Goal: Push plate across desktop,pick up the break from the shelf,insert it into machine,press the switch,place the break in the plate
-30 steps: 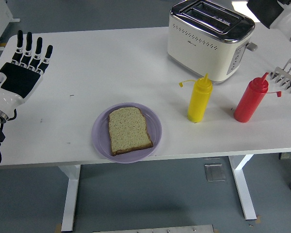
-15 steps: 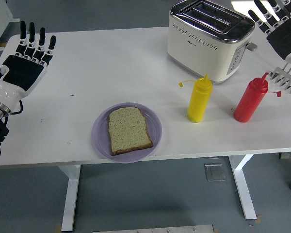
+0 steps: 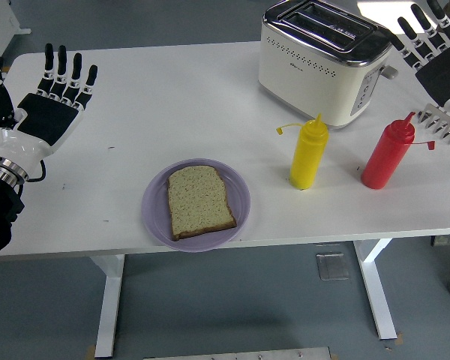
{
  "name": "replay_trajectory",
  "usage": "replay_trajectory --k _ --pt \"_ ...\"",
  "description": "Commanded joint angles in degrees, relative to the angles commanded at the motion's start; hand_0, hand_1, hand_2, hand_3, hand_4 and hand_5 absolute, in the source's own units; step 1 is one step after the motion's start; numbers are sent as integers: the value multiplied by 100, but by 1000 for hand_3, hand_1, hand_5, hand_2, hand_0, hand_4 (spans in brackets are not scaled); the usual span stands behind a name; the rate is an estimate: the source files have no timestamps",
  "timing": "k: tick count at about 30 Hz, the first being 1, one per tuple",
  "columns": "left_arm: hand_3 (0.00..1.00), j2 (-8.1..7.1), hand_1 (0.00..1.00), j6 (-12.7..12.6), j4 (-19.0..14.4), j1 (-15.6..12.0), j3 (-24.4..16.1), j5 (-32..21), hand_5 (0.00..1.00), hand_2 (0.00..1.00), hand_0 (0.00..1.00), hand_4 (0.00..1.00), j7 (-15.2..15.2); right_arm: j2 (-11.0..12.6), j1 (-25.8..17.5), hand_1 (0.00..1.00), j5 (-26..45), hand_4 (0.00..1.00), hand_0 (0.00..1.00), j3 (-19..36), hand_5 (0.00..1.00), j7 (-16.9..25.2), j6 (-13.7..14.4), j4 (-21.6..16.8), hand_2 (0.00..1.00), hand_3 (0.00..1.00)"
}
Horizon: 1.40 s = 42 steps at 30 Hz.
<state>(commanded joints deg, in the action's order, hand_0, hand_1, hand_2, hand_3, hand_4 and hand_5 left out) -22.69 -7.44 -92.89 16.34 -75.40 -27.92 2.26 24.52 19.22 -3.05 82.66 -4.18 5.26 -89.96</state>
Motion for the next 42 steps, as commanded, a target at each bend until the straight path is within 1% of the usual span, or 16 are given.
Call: replay_trajectory --k 16,29,42 --pt "744 37 745 30 154 0 -32 -108 998 720 802 764 25 -42 -79 773 99 708 826 118 458 -12 35 54 749 740" --pt "746 62 746 23 173 -12 -97 -78 998 723 802 772 22 -66 -34 773 100 704 825 83 454 -4 51 57 749 740" --pt "752 55 747 11 106 35 -103 -28 998 728 803 780 9 -90 -22 770 130 700 822 29 447 -9 64 61 747 738"
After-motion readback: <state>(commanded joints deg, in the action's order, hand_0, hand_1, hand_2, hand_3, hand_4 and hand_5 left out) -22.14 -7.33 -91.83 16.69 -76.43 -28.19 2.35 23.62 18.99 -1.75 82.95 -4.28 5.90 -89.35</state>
